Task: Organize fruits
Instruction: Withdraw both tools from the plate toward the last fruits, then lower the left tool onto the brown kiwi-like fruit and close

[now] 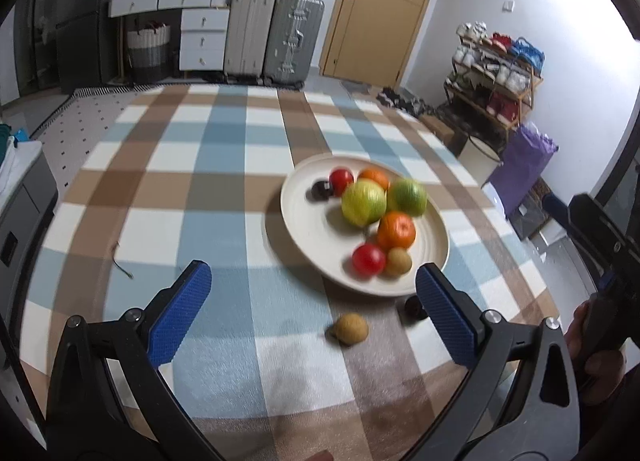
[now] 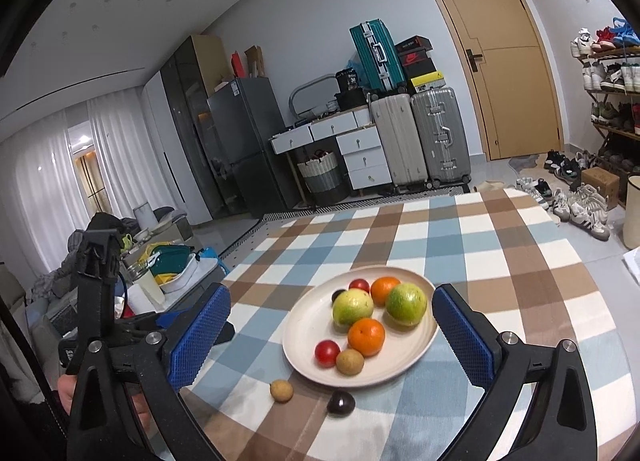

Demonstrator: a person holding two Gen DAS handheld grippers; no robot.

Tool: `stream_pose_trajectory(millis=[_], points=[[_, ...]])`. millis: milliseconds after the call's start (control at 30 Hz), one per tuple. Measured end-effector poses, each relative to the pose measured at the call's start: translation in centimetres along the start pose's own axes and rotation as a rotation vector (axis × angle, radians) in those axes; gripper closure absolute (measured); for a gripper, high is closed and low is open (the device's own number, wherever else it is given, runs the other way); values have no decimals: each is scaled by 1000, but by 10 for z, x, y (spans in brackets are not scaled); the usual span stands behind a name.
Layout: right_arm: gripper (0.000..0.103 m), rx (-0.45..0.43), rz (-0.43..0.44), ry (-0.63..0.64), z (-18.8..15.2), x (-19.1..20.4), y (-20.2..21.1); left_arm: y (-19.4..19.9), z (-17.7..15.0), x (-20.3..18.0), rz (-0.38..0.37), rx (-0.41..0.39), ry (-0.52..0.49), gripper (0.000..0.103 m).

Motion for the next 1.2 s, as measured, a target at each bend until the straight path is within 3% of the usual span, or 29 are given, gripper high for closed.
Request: stream_pose_trajectory(millis=[267, 567, 767, 900, 1200], points=[[0, 73, -24, -15, -28, -9, -7, -40, -35, 0, 24, 124, -28, 1], [0, 130, -24, -7, -50, -7, -13, -63, -53, -9, 21, 166, -81, 4], [0, 157, -16, -6, -62, -4, -14, -73, -61, -14, 40, 199, -156, 35], [1, 176, -17, -3, -69, -4, -15, -71, -64, -24, -13, 207, -174, 73], [1, 252, -35, -5, -87, -8, -21, -58, -62, -27, -56, 200, -160, 76]])
Point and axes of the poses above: each gripper's, at about its wrist camera, not at the fingertips, and y roughly against the way its jaws point, x to its left, z to its top, the point moved 10 cm from there along -y, roughly the way its jaws point, and after that the axes turned 5 degrees about -x, right-handed, at the moved point
